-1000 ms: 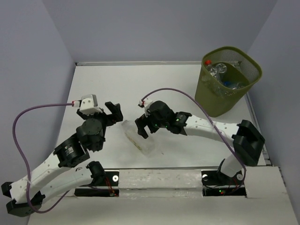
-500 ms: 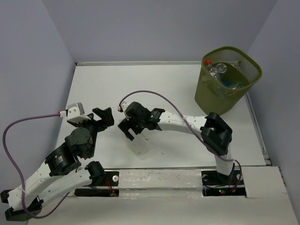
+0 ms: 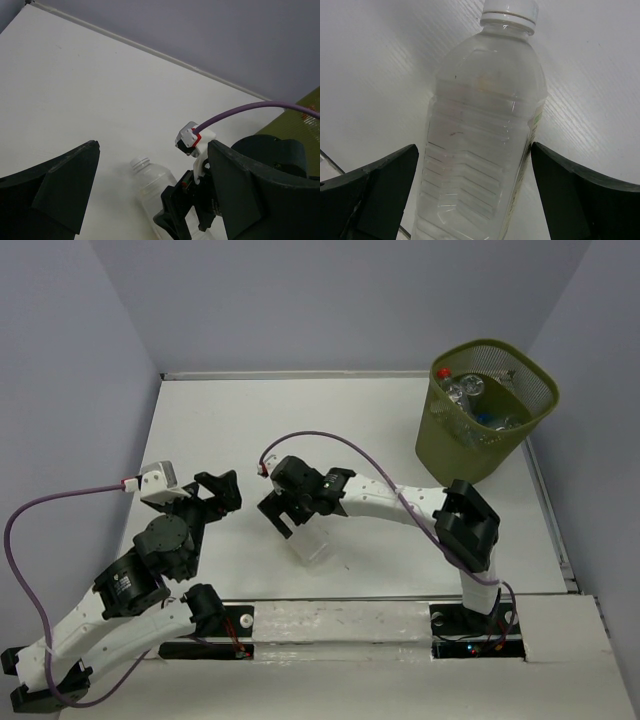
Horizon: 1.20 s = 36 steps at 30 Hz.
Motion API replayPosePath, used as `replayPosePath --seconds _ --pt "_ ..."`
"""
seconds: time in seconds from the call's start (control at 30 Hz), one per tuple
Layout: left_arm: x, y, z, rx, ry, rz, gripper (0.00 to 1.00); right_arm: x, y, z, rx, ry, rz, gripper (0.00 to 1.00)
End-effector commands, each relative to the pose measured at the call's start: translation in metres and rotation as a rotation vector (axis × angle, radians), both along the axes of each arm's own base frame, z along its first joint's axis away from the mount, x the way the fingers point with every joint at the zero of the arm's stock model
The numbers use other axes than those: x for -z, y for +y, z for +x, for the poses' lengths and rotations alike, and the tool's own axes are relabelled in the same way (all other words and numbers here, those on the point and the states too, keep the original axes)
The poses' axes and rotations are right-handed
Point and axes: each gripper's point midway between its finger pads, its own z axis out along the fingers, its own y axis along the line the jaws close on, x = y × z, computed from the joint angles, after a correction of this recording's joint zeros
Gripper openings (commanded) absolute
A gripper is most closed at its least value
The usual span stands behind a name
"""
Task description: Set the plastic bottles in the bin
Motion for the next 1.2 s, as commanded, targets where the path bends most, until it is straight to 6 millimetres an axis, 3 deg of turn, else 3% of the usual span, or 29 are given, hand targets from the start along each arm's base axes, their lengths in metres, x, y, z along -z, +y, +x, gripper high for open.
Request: replayPosePath --seconds 0.0,0.17,0.27,0.43,0.47,0.6,0.67,0.73,0.77,0.8,0.83,0.87,0.9,0.93,1.03,1.07,1.1,1.17 --pt "-0.007 0.007 -0.001 -0.025 -0.031 -0.035 0.99 0.013 0.001 -0.007 0.012 0.05 -0.02 1.0" --pt "-0.008 0.007 -0.001 -0.022 -0.033 -0.037 0.99 0.012 0.003 0.003 0.084 -0.054 -0.072 1.0" --pt "-0.008 0.007 -0.001 -0.022 -0.034 -0.038 0.99 0.022 0.01 -0.005 0.077 -0.049 -0.093 1.0" --pt "-0.01 0.008 -0.002 -0.018 -0.04 -0.048 0.99 0.031 -0.001 0.002 0.124 -0.077 -0.141 1.0" --pt "-0.01 0.008 -0.003 -0.016 -0.04 -0.048 0.99 0.03 -0.003 0.005 0.135 -0.092 -0.146 0.95" --pt "-0.01 0.007 -0.003 -0.011 -0.043 -0.051 0.99 0.001 -0.007 0.016 0.178 -0.166 -0.116 0.74" --pt "-0.011 0.007 -0.003 -0.01 -0.045 -0.055 0.99 -0.035 -0.009 0.02 0.19 -0.22 -0.055 0.64" --pt "-0.012 0.006 -0.003 0.003 -0.049 -0.057 0.99 -0.068 -0.019 0.036 0.231 -0.268 0.001 0.6" --pt "-0.012 0.005 -0.004 0.009 -0.051 -0.057 0.99 -0.101 -0.03 0.042 0.253 -0.3 0.061 0.6" --pt "-0.013 0.001 -0.004 0.031 -0.057 -0.051 0.99 -0.121 -0.04 0.053 0.275 -0.342 0.088 0.59" --pt "-0.013 -0.001 -0.004 0.042 -0.06 -0.047 0.99 -0.14 -0.064 0.076 0.341 -0.378 0.1 0.59" --pt "-0.015 -0.003 -0.004 0.053 -0.063 -0.046 0.99 -0.176 -0.087 0.086 0.392 -0.428 0.153 0.59" --pt "-0.015 -0.005 -0.004 0.065 -0.065 -0.045 0.99 -0.197 -0.108 0.098 0.432 -0.47 0.165 0.59" --pt "-0.015 -0.009 -0.004 0.088 -0.067 -0.036 0.99 -0.219 -0.147 0.124 0.534 -0.519 0.178 0.59" --pt "-0.015 -0.017 -0.004 0.124 -0.068 -0.027 0.99 -0.296 -0.234 0.153 0.732 -0.698 0.281 0.59" --pt "-0.014 -0.019 -0.004 0.13 -0.066 -0.022 0.99 -0.311 -0.261 0.16 0.799 -0.74 0.295 0.59" --pt "-0.014 -0.02 -0.004 0.138 -0.065 -0.02 0.99 -0.328 -0.309 0.168 0.903 -0.8 0.287 0.59" --pt "-0.013 -0.022 -0.004 0.141 -0.063 -0.011 0.99 -0.348 -0.351 0.176 0.997 -0.873 0.308 0.59"
